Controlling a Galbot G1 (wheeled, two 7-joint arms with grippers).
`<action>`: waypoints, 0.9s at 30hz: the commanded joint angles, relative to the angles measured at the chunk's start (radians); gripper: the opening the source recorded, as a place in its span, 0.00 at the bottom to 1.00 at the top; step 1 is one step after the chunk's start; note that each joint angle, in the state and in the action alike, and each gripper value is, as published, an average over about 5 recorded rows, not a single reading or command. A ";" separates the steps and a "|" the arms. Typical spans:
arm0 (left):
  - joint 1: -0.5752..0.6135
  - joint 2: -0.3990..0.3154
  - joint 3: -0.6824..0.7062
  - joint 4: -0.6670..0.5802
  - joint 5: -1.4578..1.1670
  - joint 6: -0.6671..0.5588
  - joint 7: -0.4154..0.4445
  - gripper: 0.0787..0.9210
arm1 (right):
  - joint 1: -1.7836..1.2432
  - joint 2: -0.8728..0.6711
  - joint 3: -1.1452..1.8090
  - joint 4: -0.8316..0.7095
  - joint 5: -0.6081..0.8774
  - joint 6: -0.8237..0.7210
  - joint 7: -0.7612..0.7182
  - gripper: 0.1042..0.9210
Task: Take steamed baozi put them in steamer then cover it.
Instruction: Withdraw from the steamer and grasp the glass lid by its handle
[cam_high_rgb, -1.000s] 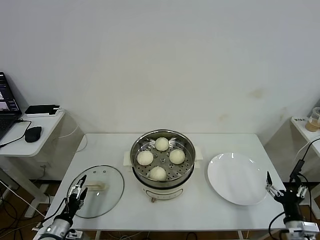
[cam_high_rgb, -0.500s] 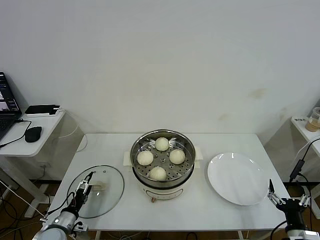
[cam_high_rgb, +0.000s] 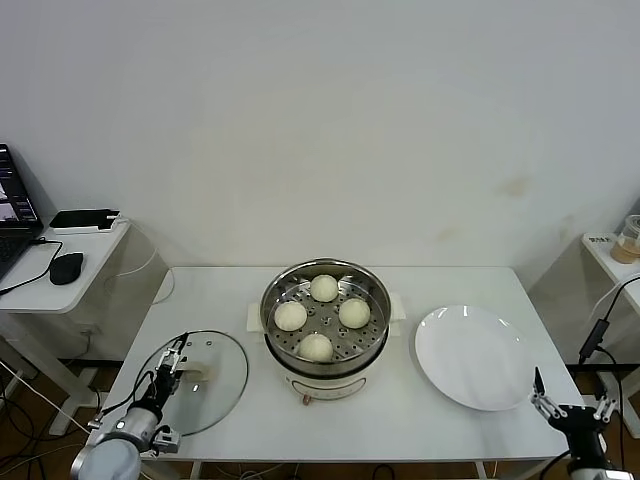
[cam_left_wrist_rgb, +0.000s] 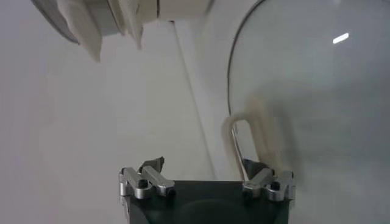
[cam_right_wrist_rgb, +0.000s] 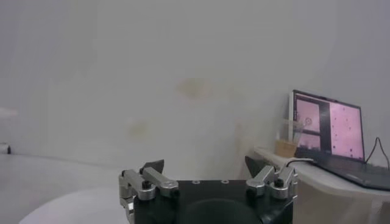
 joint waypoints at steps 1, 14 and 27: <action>-0.031 -0.001 0.018 0.028 -0.042 -0.001 0.000 0.84 | -0.007 0.004 -0.005 -0.001 -0.009 0.003 0.000 0.88; -0.008 -0.007 0.016 0.030 -0.101 -0.012 -0.016 0.41 | -0.008 0.005 -0.022 0.006 -0.017 0.002 -0.003 0.88; 0.086 -0.047 -0.072 -0.073 -0.138 -0.048 -0.119 0.07 | -0.013 0.007 -0.037 0.012 -0.053 0.021 0.005 0.88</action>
